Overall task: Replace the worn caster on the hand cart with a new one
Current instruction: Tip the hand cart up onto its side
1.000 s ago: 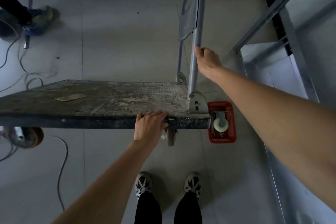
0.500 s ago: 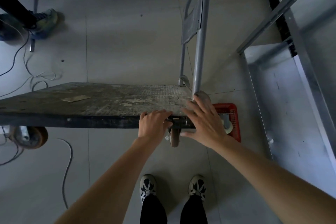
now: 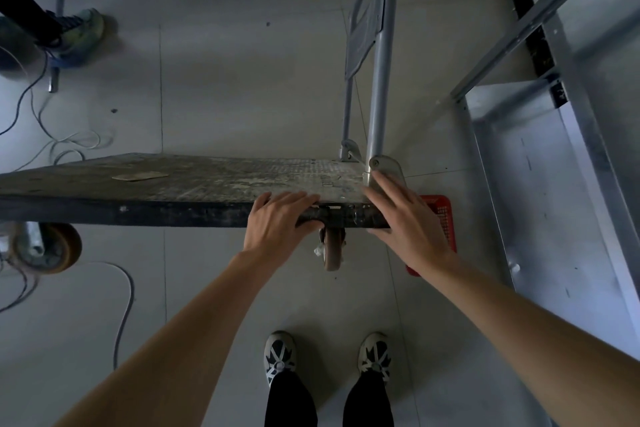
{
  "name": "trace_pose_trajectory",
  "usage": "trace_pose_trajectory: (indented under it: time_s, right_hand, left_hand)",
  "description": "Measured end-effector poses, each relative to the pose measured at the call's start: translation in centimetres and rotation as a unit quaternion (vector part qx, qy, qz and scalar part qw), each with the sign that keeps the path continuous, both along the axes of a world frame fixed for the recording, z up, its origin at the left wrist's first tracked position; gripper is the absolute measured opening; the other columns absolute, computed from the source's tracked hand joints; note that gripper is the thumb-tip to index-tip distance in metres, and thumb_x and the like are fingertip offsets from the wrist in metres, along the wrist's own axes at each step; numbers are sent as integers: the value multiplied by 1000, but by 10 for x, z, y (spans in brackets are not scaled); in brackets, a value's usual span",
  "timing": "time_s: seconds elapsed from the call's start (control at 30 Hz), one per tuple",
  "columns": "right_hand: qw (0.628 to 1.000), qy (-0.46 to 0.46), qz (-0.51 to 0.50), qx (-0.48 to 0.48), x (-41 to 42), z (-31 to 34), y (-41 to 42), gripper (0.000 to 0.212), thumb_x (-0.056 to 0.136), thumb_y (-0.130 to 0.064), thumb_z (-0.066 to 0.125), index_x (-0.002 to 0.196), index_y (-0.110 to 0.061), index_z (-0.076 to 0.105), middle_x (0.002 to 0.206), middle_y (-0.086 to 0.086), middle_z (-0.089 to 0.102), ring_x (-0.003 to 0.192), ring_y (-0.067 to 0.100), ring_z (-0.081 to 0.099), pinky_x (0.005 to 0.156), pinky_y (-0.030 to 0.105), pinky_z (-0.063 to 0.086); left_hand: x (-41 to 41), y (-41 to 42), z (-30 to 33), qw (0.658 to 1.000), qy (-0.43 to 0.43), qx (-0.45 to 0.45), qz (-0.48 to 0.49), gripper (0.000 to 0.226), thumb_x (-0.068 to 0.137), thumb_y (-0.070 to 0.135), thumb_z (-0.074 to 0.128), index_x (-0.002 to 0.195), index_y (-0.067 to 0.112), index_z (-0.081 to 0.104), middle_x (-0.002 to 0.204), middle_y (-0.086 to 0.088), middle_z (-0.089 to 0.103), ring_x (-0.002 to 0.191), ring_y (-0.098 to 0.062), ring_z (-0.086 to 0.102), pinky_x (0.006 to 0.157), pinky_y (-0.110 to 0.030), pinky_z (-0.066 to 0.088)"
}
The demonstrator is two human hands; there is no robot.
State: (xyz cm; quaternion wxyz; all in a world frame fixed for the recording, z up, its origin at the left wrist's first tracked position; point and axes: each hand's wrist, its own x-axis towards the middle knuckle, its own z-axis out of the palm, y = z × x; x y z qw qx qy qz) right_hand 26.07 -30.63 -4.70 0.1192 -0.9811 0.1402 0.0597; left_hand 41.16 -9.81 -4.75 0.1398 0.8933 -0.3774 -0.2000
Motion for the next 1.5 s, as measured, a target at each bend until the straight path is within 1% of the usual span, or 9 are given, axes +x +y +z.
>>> trace_pose_trajectory:
  time_s: [0.1,0.37,0.57,0.8,0.97,1.1,1.27,1.43,1.5]
  right_hand:
    - [999,-27,-27,19,-13,-6,-1,70,77,-39,83,139,-15,60,161,9,37,139,31,50,100,44,54]
    - [999,-44,26,-10,-21,-16,-3,64,84,-34,79,139,-8,60,159,20,38,141,37,47,104,46,51]
    - [999,-31,26,-6,-10,-8,-13,65,81,-33,83,136,-8,62,157,20,40,138,37,50,100,42,52]
    - [999,-5,37,4,10,0,-33,63,85,-32,78,139,-6,58,160,21,35,143,37,43,108,45,46]
    - [999,13,40,12,34,11,-52,60,90,-33,71,141,-8,55,162,20,30,144,37,41,108,41,29]
    - [999,23,38,16,58,24,-66,64,95,-33,65,150,-8,45,166,17,23,148,36,35,110,37,24]
    - [999,17,-10,35,85,28,-71,68,100,-38,44,160,-11,25,168,13,16,154,31,21,124,50,25]
    - [998,43,-36,23,104,21,-80,72,105,-55,21,163,-21,-4,170,3,-12,156,19,-9,127,41,3]
    - [998,47,-42,26,110,21,-84,70,104,-57,12,162,-24,-8,169,0,-15,156,17,-12,128,40,2]
  left_hand:
    - [1,1,-1,1000,-5,-2,-2,53,90,52,68,138,33,60,139,7,62,132,-18,54,114,-45,33]
    - [0,5,-10,999,-34,-10,-31,64,79,56,76,135,29,63,130,7,67,121,-21,62,102,-47,42]
    - [6,-3,-9,997,-68,-8,-42,66,87,66,38,134,27,62,125,7,68,115,-22,65,94,-46,46]
    - [21,-21,-5,995,-84,-2,-63,70,88,67,31,138,26,59,121,5,69,111,-26,66,89,-47,46]
    - [43,-37,3,994,-90,11,-65,70,92,69,31,145,30,51,130,5,66,118,-26,63,93,-47,42]
    - [66,-53,11,994,-82,43,-58,65,95,67,40,153,39,37,143,9,56,131,-23,52,103,-45,32]
    - [86,-76,21,994,-97,48,-15,62,97,65,40,154,40,34,145,9,53,136,-22,46,115,-48,23]
    - [106,-91,27,995,-89,45,-1,60,99,63,41,154,43,32,149,10,50,140,-21,40,118,-49,18]
    - [112,-94,26,996,-83,41,5,59,99,64,41,154,45,32,152,9,47,143,-20,36,120,-49,16]
